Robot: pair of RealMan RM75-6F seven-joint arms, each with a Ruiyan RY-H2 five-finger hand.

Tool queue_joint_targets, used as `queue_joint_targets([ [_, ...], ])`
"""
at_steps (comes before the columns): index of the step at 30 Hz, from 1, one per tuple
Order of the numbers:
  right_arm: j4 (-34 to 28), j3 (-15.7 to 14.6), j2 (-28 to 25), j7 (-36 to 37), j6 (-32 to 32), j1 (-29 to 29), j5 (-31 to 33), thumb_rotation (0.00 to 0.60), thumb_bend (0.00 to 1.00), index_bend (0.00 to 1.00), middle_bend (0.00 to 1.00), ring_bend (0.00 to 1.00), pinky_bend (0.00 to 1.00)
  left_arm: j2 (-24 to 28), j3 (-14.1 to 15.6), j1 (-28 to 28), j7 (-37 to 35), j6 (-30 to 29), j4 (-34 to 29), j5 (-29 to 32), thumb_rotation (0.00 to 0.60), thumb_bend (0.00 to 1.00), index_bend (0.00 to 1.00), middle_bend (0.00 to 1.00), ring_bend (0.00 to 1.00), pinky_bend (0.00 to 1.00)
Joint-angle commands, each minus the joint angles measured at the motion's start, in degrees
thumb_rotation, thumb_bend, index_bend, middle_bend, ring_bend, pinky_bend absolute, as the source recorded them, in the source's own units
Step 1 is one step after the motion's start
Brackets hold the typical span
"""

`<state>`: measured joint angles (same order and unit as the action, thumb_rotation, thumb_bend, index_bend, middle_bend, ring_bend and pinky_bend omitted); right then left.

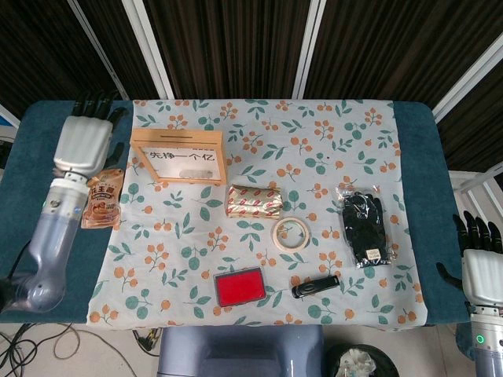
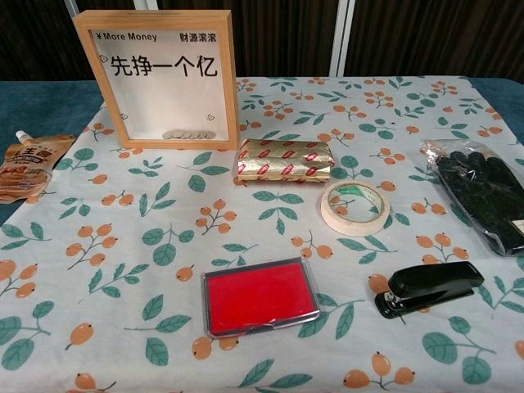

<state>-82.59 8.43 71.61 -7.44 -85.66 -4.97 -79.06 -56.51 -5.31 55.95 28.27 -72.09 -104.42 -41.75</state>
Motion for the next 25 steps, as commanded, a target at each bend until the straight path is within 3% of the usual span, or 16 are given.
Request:
queue_joint_targets([
  [1, -0.6, -0.4, -0.3, 0.3, -0.8, 0.2, -1.1, 0.600, 0.30, 0.00, 0.00, 0.00, 0.00, 1.8, 7.9, -12.6, -9.5, -9.4, -4.5, -12.9, 0.600, 0.39, 0.23, 0.02, 0.00, 0.00],
  [5, -1.1, -0.9, -0.7, 0.9, -1.1, 0.2, -2.4, 0.600, 0.30, 0.00, 0.00, 0.00, 0.00, -1.5, 13.0, -20.5, -13.7, -13.9, -1.2, -21.2, 0.600, 0.39, 0.21, 0.00, 0.00, 0.00],
  [11, -1.7, -1.2, -1.4, 1.9, -1.9, 0.3, -3.7, 0.600, 0.30, 0.00, 0.00, 0.00, 0.00, -7.5, 16.2, -28.2, -16.1, -17.4, 5.2, -25.9, 0.600, 0.39, 0.16, 0.00, 0.00, 0.00],
  [16, -2.5, -1.2, -2.0, 2.5, -2.5, 0.5, -4.4, 0.600, 0.30, 0.00, 0.00, 0.00, 0.00, -12.1, 16.3, -33.1, -19.3, -19.4, 10.1, -28.4, 0.600, 0.39, 0.14, 0.00, 0.00, 0.00],
  [25, -3.3, -1.0, -2.4, 2.5, -3.1, 0.6, -4.5, 0.600, 0.30, 0.00, 0.00, 0.00, 0.00, -14.9, 15.1, -36.7, -21.9, -19.4, 14.2, -31.5, 0.600, 0.38, 0.12, 0.00, 0.00, 0.00],
])
